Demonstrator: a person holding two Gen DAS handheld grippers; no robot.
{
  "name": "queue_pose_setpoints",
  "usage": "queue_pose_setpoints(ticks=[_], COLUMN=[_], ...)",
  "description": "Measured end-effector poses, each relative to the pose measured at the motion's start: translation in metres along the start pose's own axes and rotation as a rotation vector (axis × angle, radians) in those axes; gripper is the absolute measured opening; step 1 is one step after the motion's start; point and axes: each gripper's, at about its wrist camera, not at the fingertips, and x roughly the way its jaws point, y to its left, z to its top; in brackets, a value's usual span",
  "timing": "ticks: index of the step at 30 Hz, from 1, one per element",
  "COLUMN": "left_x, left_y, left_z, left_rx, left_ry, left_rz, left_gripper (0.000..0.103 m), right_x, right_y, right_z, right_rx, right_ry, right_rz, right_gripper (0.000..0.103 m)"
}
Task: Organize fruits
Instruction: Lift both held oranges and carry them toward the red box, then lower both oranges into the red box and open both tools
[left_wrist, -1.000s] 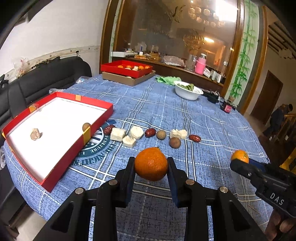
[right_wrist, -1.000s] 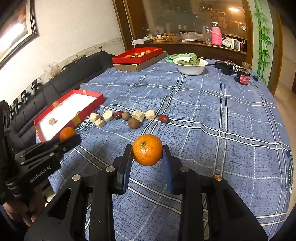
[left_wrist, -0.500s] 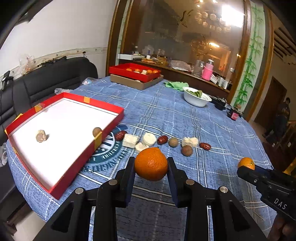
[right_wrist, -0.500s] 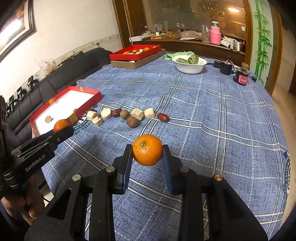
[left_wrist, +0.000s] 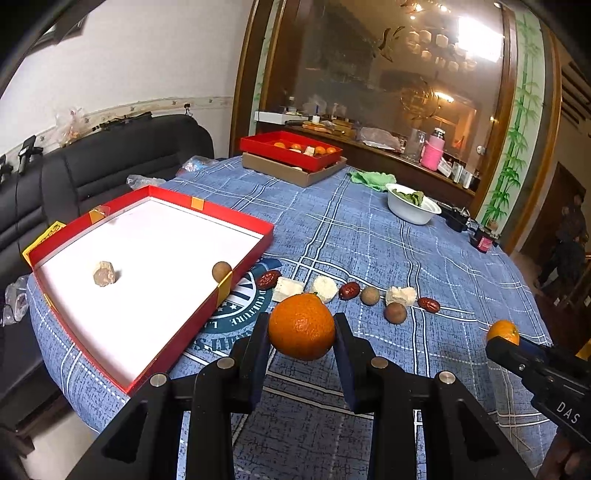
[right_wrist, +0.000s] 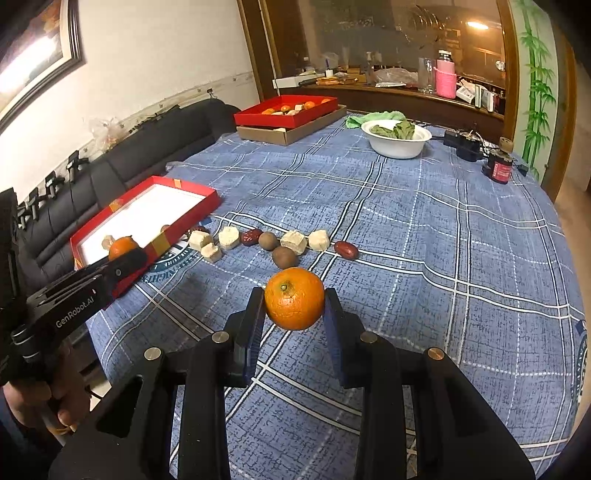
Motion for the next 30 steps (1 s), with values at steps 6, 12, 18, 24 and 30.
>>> queue_pose_setpoints(ticks=[6, 12, 18, 24, 30], left_x=[-0.005, -0.008, -0.007, -0.003, 0.007], left_y=[0.003, 0.02, 0.042, 0.062, 0.073], left_z=[0.0, 0.006, 0.009, 0.011, 0.016], left_rx=[-0.021, -0.052, -0.083, -0.119, -0.131], left_ry=[-0.007, -0.014, -0.007, 0.003, 0.027], left_rz=[0.002, 0.049, 0.128, 0.178, 0.228], left_gripper=[0.032, 0.032, 0.032, 0.032, 0.032], right_x=[-0.004, -0.005, 0.004, 0.01, 0.013], right_y=[-0.002, -0.004, 0.006, 0.014, 0.017], right_z=[-0.003, -0.001, 0.0, -0.001, 0.001], right_rx=[0.009, 0.013, 0.002, -0.016, -0.021], right_ry=[-0.009, -0.009, -0.007, 0.008, 0.008], right_rz=[0.006, 0.021, 0.064, 0.082, 0.088], right_gripper=[0.03, 0.03, 0.03, 0.03, 0.03])
